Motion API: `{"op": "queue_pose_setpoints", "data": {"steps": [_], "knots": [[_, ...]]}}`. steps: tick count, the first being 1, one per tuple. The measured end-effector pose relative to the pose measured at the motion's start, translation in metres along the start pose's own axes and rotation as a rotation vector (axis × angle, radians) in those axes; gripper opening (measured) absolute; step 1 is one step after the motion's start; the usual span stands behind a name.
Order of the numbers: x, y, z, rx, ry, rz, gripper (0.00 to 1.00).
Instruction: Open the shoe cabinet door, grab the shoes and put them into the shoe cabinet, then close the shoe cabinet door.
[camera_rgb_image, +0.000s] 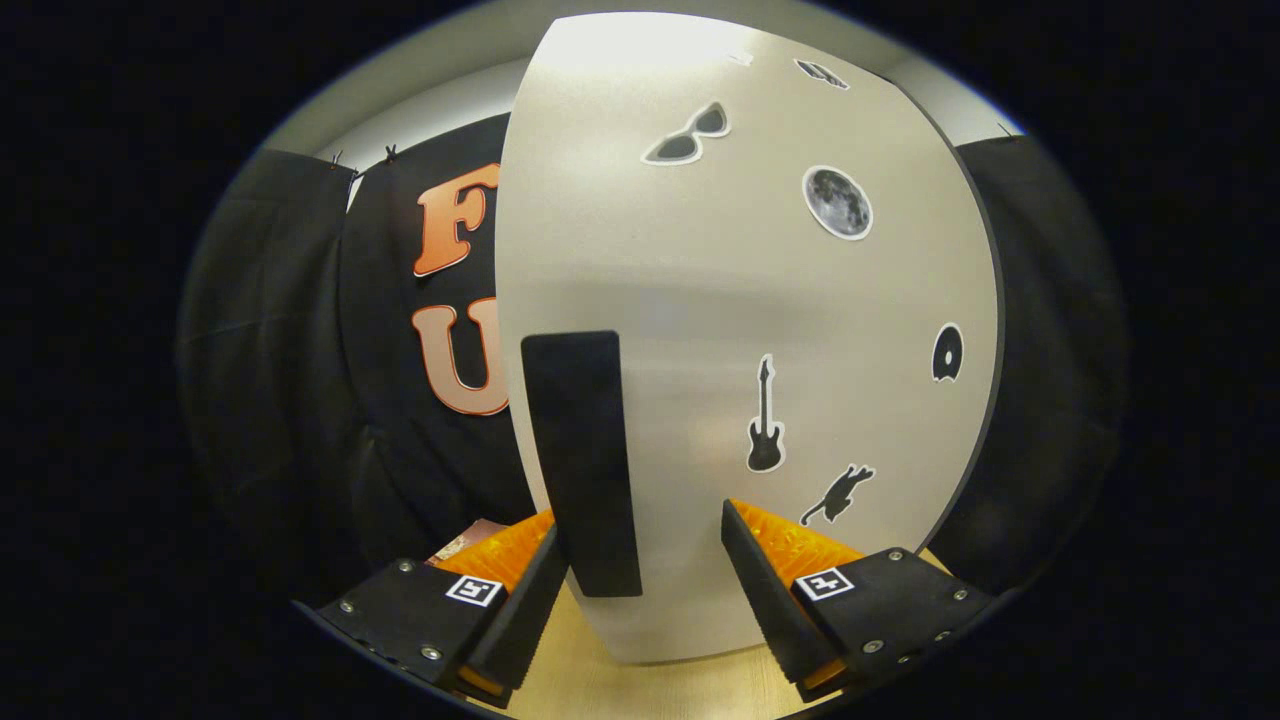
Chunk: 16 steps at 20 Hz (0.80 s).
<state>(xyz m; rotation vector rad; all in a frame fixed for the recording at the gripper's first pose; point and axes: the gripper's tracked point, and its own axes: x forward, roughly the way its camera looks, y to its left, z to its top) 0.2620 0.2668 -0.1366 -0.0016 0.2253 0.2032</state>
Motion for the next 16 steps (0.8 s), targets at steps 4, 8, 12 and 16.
{"op": "queue_pose_setpoints", "data": {"steps": [4,8,12,16], "knots": [[-0.041,-0.001,0.028,-0.001,-0.029,0.011,0.91],[-0.093,-0.012,0.050,-0.069,-0.067,-0.005,0.91],[-0.137,-0.022,0.060,-0.099,-0.104,-0.023,0.91],[-0.167,-0.041,0.057,-0.099,-0.106,-0.059,0.91]]}}
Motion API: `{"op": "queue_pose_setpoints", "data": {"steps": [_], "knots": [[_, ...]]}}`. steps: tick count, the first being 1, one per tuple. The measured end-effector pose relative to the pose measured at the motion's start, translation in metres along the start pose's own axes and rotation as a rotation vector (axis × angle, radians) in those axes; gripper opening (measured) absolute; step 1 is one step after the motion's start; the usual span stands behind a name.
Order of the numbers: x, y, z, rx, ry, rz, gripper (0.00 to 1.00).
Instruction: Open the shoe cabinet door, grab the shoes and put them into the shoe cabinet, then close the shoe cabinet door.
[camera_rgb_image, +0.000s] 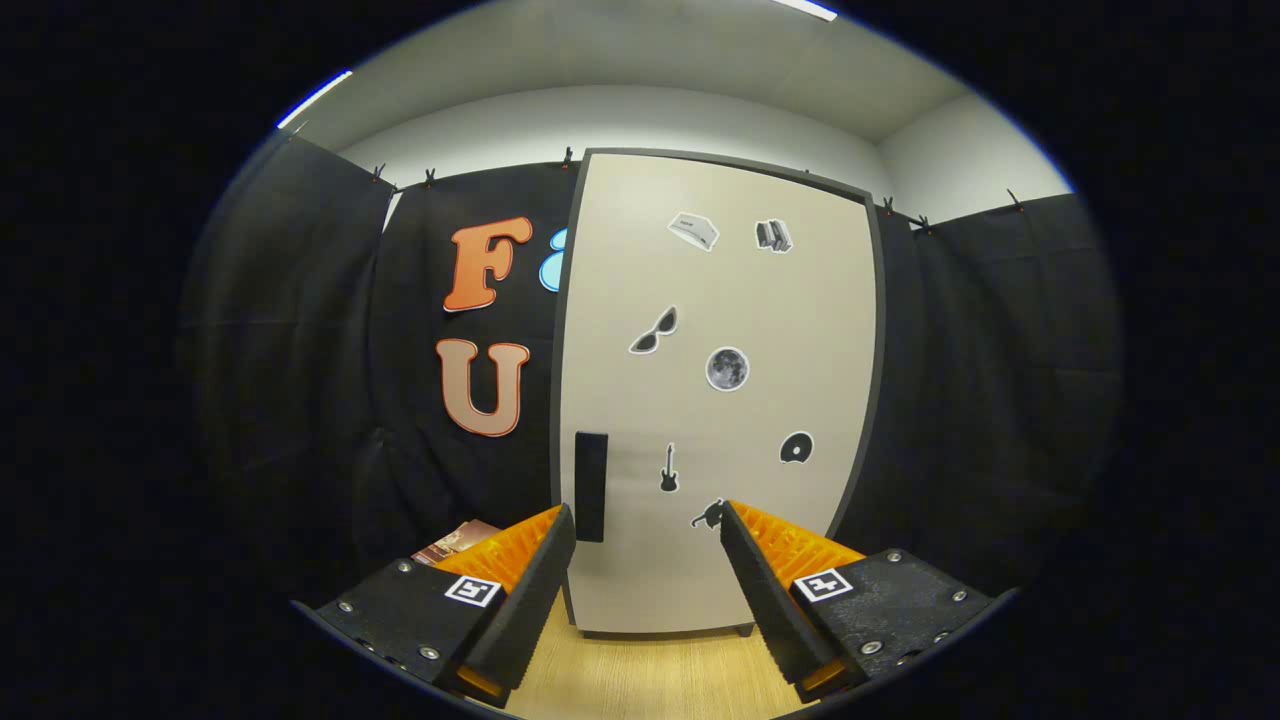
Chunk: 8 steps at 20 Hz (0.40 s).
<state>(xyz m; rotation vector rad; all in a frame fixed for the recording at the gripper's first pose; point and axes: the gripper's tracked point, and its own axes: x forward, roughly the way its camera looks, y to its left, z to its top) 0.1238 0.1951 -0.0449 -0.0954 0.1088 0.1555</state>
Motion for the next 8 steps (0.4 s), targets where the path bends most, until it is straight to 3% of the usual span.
{"op": "queue_pose_setpoints", "data": {"steps": [8], "knots": [[-0.038,-0.042,-0.002,0.021,-0.010,-0.081,0.91]]}}
